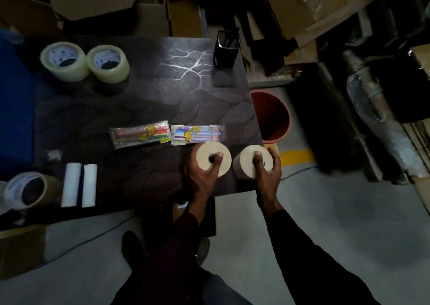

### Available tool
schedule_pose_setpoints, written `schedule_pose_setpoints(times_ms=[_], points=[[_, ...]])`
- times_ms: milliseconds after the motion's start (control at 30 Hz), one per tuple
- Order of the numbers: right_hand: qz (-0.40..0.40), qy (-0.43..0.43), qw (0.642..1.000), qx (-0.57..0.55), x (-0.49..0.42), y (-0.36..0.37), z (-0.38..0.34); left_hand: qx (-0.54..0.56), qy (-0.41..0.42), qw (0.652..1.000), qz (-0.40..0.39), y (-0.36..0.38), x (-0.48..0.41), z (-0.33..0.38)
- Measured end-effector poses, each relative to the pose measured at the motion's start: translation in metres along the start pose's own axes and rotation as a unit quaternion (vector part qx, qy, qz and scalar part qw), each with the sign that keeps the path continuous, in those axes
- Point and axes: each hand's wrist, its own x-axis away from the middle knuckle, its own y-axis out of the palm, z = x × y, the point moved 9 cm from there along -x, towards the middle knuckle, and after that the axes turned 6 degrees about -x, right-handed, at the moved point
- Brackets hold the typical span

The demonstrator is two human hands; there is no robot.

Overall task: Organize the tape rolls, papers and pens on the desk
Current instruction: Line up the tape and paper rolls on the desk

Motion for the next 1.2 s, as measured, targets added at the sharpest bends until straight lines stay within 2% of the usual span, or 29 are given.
schedule_pose_setpoints(times_ms=[67, 200, 533, 767, 1200], points=[[-0.014, 0.021, 0.999, -0.029, 0.0, -0.002, 0.008, 0.02, -0.004, 1.0, 0.005, 0.001, -0.001, -0.001], [-0.063, 0.015, 0.998, -0.005, -0.003, -0.003, 0.015, 0.009, 0.006, 1.0, 0.021, 0.003, -0.004, -0.006], [-0.022, -0.049, 0.998, 0.021, -0.003, -0.002, 0.004, 0.013, -0.01, 0.999, 0.041, 0.005, -0.002, -0.008], [0.0, -0.087, 0.994, 0.061, -0.001, -0.007, 0.003, 0.007, 0.017, 0.999, 0.029, 0.01, 0.009, 0.005], [-0.02, -0.088, 0.995, 0.042, -0.003, -0.005, -0.005, 0.017, -0.025, 0.999, 0.034, 0.008, 0.008, 0.004]])
